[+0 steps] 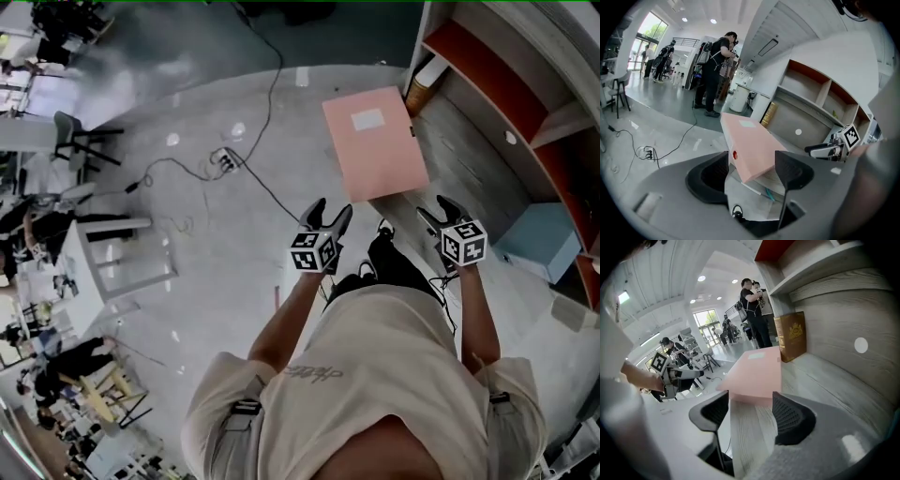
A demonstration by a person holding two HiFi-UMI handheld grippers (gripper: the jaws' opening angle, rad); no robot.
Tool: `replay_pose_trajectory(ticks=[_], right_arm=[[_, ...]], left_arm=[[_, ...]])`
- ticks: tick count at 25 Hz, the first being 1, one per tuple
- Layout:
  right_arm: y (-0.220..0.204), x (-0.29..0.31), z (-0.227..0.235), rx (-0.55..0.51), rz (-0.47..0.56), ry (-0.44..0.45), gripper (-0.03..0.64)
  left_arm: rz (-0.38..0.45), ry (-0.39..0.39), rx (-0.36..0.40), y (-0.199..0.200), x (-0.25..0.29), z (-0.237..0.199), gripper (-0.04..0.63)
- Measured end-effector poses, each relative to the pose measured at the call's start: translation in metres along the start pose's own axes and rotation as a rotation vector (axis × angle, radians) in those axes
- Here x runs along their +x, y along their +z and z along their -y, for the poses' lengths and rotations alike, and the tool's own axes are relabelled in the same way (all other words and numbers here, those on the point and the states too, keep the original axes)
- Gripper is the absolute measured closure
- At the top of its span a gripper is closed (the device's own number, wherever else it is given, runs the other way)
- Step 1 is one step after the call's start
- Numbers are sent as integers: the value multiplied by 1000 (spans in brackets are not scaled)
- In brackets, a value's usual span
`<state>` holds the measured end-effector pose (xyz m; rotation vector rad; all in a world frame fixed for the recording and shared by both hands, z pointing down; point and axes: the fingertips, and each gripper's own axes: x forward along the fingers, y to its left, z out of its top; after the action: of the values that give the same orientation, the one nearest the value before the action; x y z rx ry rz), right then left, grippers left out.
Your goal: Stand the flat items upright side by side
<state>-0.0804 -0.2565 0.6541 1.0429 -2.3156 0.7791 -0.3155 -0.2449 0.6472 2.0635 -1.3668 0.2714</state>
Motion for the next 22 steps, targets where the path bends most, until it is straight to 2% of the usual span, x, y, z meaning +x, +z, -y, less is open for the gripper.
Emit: replay_pose_trajectory(ticks=[3, 7, 9, 14, 18, 22], right_arm=[[20, 20, 16, 3, 19, 10, 324], [34, 44, 34, -2, 18, 27, 324], [40, 57, 40, 7, 23, 42, 324], [58, 82, 49, 91, 71, 76, 325], [65, 98, 63, 183, 96, 63, 325], [75, 111, 72, 195, 91, 51, 325]], left_arm=[[-26, -10, -10, 12, 21, -14, 265], [-31, -8, -80, 30, 56, -35, 264], [-47, 3, -74, 36, 71, -42, 264], [-71, 1, -100, 49, 96, -50, 264], [-87, 1, -148, 54, 106, -56, 261], [-121, -19, -152, 53, 110, -60, 261]])
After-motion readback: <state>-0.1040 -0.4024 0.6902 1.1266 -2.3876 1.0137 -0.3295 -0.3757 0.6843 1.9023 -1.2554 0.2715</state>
